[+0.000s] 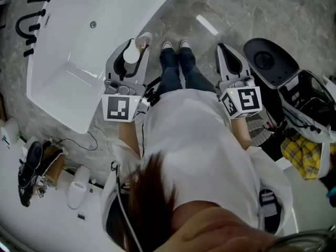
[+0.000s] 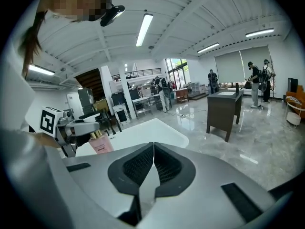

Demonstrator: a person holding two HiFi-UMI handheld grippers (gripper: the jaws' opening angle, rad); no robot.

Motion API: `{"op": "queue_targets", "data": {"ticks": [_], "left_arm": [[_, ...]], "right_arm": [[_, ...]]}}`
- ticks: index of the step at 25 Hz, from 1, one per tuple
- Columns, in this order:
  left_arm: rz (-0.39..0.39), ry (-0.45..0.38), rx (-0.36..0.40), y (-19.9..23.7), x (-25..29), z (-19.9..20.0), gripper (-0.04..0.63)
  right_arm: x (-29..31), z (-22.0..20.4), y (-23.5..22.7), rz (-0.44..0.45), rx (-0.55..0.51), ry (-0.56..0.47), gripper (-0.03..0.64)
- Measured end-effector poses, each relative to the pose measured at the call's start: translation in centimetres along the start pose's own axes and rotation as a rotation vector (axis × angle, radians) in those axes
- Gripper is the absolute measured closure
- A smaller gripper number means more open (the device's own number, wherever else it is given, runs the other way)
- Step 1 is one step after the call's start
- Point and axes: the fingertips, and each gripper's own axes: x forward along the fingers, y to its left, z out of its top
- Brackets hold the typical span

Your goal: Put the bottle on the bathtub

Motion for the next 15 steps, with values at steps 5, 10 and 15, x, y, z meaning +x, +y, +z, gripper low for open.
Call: {"op": "queue_targets", "data": {"ticks": [5,10,15], "left_arm": [[-0.113,0.049,0.038,-2.1,4.1,-4.5,0.434],[-0.209,0.093,0.031,-3.9,7.4,-8.8,0.434],[-0.273,0.119,0.031,-5.6,10.3,-13.4,0.434]], "right_arm": [[1.6,-2.8,-0.3,0.037,0.041,0.025,0.604],[3.0,-5.2,0.7,0.062,0.079,0.039,0.604],[3.6,-7.5,0.6,0.068,0.107,0.051,0.604]]}}
